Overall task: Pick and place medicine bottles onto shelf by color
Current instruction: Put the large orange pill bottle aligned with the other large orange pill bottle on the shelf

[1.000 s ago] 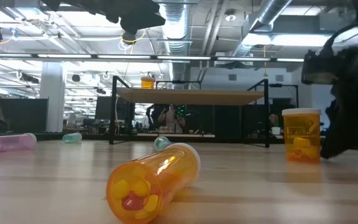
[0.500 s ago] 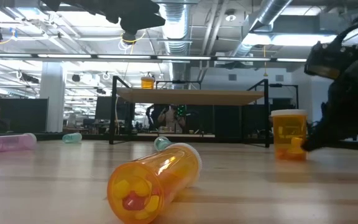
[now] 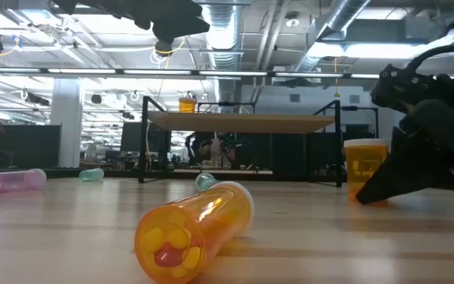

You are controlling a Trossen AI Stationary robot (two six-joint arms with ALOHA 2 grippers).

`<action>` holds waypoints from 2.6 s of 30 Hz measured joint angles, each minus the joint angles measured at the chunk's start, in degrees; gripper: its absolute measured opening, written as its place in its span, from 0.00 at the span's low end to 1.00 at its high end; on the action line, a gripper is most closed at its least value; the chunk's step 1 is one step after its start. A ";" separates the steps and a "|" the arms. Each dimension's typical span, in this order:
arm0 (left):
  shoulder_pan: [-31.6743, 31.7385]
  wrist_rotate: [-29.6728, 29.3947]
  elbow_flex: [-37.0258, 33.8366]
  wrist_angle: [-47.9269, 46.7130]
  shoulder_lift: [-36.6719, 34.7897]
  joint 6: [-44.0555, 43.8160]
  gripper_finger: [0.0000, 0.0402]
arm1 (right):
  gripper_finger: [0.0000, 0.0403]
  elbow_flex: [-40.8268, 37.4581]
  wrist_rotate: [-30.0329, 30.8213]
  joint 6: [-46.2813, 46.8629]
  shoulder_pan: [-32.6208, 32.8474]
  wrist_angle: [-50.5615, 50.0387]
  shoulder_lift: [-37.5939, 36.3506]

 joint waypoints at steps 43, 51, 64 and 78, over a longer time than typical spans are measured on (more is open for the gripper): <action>0.76 6.60 5.51 1.05 15.49 0.33 0.76 | 0.50 16.83 1.41 -28.01 -10.52 1.37 -0.42; 0.81 7.92 8.52 1.99 19.85 0.08 0.79 | 0.50 17.18 0.82 -28.55 -12.13 1.53 -0.44; 0.87 9.02 9.38 8.25 24.87 0.92 0.79 | 0.50 17.59 0.03 -28.59 -12.46 2.57 -0.46; 0.85 9.44 9.38 10.25 25.31 1.02 0.79 | 0.50 17.59 -0.65 -30.04 -13.19 7.91 -0.46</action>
